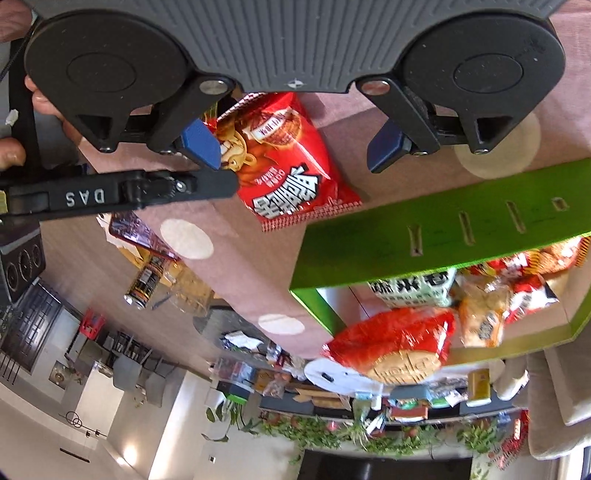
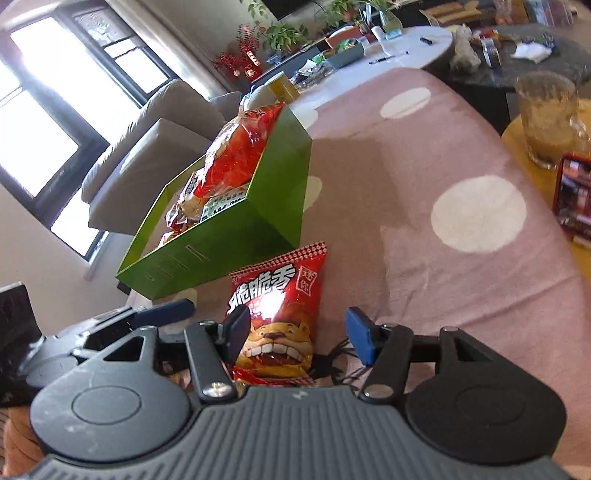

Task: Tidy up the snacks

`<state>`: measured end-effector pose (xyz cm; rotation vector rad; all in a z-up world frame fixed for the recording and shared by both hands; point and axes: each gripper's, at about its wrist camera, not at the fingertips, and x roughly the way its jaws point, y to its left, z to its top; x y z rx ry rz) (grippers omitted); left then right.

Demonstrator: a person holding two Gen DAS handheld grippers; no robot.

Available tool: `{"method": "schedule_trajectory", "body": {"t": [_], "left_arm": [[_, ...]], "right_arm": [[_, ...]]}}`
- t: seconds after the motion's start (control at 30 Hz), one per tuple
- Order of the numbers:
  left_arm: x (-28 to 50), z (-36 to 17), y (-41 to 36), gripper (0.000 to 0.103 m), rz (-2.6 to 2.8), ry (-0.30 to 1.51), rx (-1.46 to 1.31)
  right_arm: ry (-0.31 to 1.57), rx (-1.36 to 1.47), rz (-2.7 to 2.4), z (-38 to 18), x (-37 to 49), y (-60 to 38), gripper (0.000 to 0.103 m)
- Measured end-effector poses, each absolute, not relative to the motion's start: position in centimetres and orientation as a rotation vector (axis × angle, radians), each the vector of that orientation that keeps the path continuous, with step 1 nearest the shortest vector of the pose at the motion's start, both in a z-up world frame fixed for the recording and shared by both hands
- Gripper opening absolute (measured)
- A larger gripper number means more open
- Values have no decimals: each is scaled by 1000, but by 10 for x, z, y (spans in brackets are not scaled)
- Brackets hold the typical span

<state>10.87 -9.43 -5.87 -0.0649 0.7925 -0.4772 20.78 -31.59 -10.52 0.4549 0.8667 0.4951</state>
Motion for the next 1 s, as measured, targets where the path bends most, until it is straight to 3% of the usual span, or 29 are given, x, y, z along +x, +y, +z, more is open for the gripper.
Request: {"method": "schedule_trajectory", "body": {"t": [0.13, 0.43, 0.47, 1.0], "left_arm": [[113, -66, -96, 74, -482, 825, -76], [123, -76, -102, 74, -511, 859, -102], [123, -76, -104, 69, -522, 854, -96], [93, -14, -81, 69, -485, 595, -31]], "right_arm": [[876, 443, 519, -106, 213, -307, 74], [879, 382, 543, -108, 216, -291, 70], [875, 378, 544, -108, 216, -290, 68], [707, 283, 610, -52, 204, -259, 67]]}}
